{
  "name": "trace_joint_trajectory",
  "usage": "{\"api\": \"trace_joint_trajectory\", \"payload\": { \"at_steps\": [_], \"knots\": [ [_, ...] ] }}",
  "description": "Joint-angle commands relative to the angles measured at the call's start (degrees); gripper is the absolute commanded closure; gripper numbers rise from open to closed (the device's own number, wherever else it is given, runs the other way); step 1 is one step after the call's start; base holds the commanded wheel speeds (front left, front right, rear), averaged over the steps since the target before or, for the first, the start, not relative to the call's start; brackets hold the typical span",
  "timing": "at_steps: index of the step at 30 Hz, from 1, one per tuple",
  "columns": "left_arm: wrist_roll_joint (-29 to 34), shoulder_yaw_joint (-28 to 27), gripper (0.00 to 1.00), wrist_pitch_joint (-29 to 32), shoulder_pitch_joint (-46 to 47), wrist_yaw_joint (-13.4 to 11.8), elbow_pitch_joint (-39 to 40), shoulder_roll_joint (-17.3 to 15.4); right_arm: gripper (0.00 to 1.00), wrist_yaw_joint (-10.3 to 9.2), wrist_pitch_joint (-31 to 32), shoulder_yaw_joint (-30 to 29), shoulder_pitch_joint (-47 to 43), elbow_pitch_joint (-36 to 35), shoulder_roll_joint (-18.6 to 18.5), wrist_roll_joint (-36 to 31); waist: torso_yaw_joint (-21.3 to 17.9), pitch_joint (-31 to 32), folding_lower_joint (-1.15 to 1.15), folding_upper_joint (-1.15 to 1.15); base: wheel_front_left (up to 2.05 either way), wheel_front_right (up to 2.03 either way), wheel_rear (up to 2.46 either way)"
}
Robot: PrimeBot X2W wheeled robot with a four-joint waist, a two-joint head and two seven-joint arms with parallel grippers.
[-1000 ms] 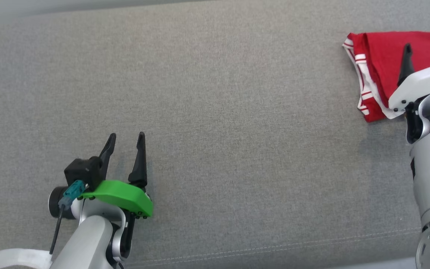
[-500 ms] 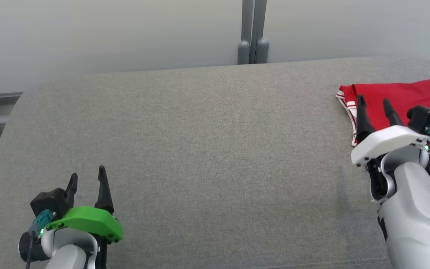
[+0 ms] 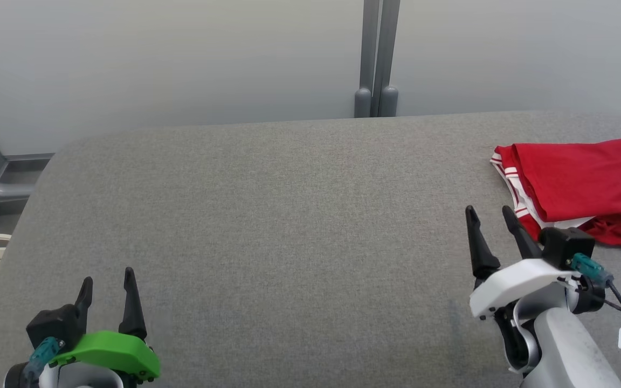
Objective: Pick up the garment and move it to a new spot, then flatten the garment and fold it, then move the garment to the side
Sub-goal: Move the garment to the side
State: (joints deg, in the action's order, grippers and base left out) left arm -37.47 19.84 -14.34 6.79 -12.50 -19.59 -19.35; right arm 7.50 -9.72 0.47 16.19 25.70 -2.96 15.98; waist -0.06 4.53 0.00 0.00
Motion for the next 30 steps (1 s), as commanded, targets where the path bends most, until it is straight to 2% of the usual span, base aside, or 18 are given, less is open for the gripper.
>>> {"api": "trace_joint_trajectory", "payload": {
  "at_steps": [1,4,5,7,14,22,30],
  "knots": [
    [0.67,-0.77,0.0,-0.58,-1.6,0.61,1.03,0.18,0.0,-0.03,-0.91,1.21,-1.93,-1.42,0.02,0.06,0.01,0.07,0.0,0.0,0.0,0.0,0.0],
    [1.14,-2.97,0.0,-0.93,-3.6,2.37,3.72,1.33,0.0,-0.03,-2.47,2.41,-4.45,-3.3,-0.04,1.0,0.13,0.08,0.0,0.0,0.0,0.0,0.0],
    [2.17,-5.14,0.0,-0.85,-5.22,4.04,5.59,2.28,0.0,-0.03,-3.3,2.51,-5.9,-4.03,-0.05,1.45,0.28,0.04,0.0,0.0,0.0,0.0,0.0],
    [3.68,-7.0,0.0,-0.86,-6.89,5.62,6.9,3.53,0.0,-0.03,-3.89,2.54,-7.11,-4.68,0.01,1.0,0.47,-0.01,0.0,0.0,0.0,0.0,0.0],
    [8.51,-11.73,0.0,-0.84,-10.27,10.06,8.41,6.95,0.0,-0.03,-5.19,0.42,-10.35,-6.76,-0.03,-4.36,1.02,-0.47,0.0,0.0,0.0,0.0,0.0],
    [12.29,-13.95,0.0,-0.85,-11.79,12.58,5.97,9.03,0.0,-0.03,-5.53,-2.17,-12.94,-6.85,0.0,-5.51,1.08,-0.73,0.0,0.0,0.0,0.0,0.0],
    [14.75,-15.13,0.0,-0.85,-11.39,13.63,3.53,10.2,0.0,-0.03,-5.44,-1.69,-13.64,-6.88,0.01,-5.46,0.79,-0.81,0.0,0.0,0.0,0.0,0.0]
  ]
}}
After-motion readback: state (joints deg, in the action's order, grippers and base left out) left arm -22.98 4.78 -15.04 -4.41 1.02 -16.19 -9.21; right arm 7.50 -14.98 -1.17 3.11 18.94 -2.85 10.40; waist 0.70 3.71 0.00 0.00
